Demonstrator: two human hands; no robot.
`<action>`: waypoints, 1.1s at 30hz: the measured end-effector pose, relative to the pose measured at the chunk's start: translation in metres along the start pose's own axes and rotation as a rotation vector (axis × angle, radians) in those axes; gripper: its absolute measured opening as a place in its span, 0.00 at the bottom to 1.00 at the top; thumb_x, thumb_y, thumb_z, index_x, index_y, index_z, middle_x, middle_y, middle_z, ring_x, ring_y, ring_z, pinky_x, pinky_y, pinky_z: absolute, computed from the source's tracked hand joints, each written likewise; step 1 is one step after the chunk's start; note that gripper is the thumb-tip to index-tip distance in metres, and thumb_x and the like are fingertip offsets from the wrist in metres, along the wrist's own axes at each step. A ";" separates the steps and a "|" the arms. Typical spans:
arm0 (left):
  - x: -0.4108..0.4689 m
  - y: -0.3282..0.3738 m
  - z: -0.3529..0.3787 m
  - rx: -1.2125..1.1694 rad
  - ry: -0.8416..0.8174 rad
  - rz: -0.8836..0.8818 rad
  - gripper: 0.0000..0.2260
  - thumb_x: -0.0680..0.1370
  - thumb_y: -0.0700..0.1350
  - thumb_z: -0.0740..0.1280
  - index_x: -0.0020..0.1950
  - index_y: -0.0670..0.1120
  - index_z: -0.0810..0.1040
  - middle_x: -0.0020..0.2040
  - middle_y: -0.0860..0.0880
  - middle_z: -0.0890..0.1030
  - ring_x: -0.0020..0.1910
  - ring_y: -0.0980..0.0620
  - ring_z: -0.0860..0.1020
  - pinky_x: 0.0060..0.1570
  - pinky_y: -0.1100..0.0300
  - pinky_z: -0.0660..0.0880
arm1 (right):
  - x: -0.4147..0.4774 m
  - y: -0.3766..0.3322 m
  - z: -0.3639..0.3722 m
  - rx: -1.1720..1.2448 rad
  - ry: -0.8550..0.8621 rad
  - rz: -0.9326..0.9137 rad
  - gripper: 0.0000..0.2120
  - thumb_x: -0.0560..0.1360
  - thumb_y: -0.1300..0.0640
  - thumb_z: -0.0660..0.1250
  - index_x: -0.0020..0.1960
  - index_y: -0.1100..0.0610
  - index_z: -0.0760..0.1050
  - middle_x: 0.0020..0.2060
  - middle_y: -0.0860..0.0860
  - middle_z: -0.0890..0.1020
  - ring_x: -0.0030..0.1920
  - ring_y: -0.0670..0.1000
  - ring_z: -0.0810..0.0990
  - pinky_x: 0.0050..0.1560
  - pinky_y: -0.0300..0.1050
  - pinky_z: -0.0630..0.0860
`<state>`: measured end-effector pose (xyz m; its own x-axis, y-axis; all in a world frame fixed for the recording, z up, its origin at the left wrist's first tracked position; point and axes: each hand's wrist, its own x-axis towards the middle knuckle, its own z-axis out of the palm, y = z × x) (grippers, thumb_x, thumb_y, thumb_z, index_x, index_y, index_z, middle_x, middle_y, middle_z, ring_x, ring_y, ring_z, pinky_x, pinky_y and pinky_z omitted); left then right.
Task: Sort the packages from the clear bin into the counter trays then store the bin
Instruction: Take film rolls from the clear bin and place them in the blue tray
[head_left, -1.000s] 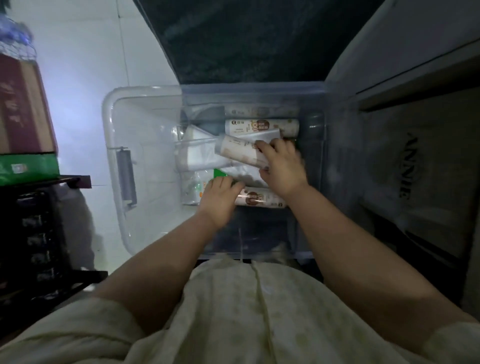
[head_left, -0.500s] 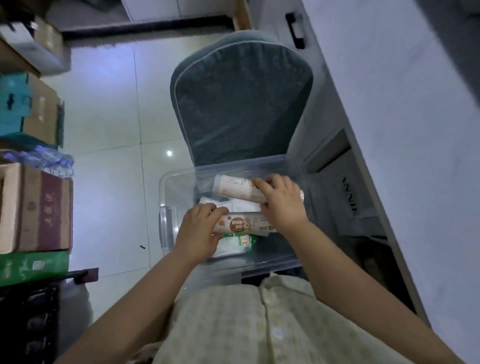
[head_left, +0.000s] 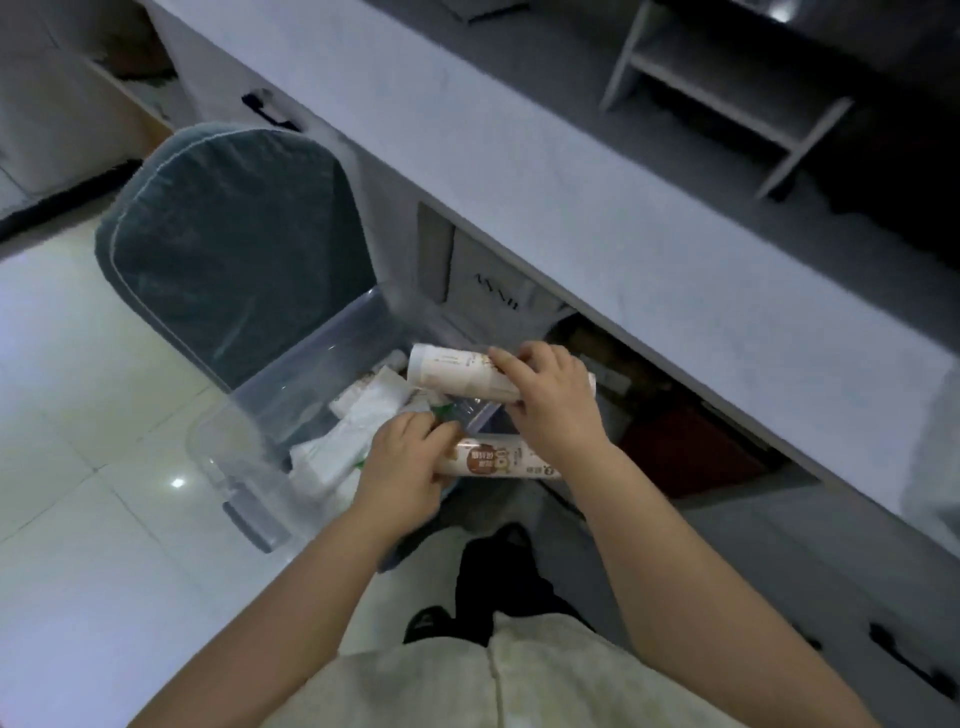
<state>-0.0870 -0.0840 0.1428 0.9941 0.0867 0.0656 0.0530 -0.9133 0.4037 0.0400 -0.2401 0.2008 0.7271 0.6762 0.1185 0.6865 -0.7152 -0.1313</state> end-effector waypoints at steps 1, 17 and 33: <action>0.005 0.016 0.001 0.009 -0.014 0.049 0.23 0.64 0.47 0.74 0.58 0.52 0.75 0.52 0.50 0.76 0.51 0.46 0.73 0.50 0.51 0.71 | -0.015 0.011 -0.009 -0.002 0.022 0.040 0.29 0.71 0.58 0.70 0.70 0.49 0.65 0.58 0.54 0.73 0.57 0.57 0.70 0.60 0.53 0.67; 0.023 0.383 0.088 -0.010 -0.095 0.849 0.25 0.65 0.45 0.74 0.61 0.51 0.75 0.55 0.49 0.77 0.56 0.45 0.73 0.59 0.50 0.69 | -0.370 0.231 -0.143 -0.099 0.294 0.774 0.29 0.65 0.62 0.73 0.65 0.49 0.72 0.54 0.53 0.76 0.55 0.56 0.71 0.56 0.53 0.67; 0.070 0.642 0.146 -0.205 -0.001 0.759 0.25 0.64 0.43 0.78 0.59 0.51 0.77 0.54 0.49 0.77 0.54 0.48 0.71 0.53 0.52 0.68 | -0.625 0.459 -0.243 -0.220 0.414 1.007 0.27 0.67 0.61 0.73 0.65 0.52 0.72 0.52 0.56 0.76 0.50 0.59 0.72 0.51 0.55 0.70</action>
<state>0.0308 -0.7222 0.2728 0.7519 -0.5319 0.3896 -0.6587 -0.6312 0.4094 -0.0989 -1.0341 0.3057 0.8699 -0.3133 0.3809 -0.2627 -0.9480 -0.1798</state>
